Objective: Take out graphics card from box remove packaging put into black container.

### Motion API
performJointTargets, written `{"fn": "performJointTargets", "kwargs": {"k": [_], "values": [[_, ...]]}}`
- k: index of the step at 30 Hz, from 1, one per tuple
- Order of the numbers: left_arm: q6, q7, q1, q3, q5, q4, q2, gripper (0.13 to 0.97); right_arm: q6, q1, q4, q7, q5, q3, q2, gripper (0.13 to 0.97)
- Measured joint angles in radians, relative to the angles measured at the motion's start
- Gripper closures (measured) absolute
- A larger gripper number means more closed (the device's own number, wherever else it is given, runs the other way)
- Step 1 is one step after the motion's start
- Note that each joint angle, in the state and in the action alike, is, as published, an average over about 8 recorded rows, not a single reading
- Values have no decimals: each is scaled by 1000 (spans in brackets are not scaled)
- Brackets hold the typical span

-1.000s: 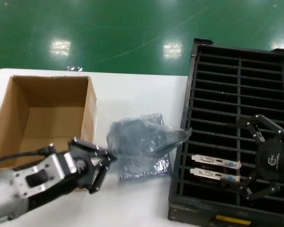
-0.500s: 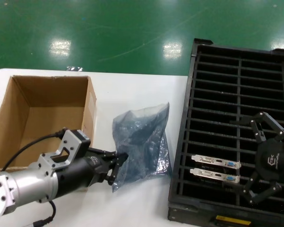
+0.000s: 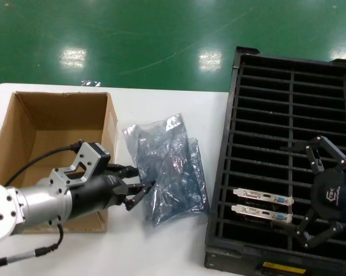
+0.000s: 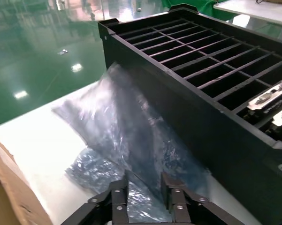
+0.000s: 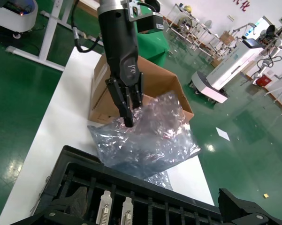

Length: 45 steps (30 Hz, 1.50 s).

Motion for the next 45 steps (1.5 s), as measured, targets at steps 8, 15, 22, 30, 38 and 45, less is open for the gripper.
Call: {"fn": "performJointTargets", "kwargs": {"k": [8,15,22,30,38,45], "values": [[-32,30,-16,36,22,-18,-56,700,0,0,0,0,0,0,0,129],[-97,84,11,9,159,-132,-118,626,0,0,0,0,0,0,0,129],[-232,225,65,-59,361,-303,-116,464,1,0,0,0,0,0,0,129],[-311,285,103,-74,343,-339,-96,287,50,-24,-1,10,7,8,-25,129],[-382,315,143,-66,225,-319,-80,190,147,-70,-2,30,19,25,-74,129],[-452,346,183,-58,111,-301,-64,149,241,-115,-3,49,32,41,-121,129]]}}
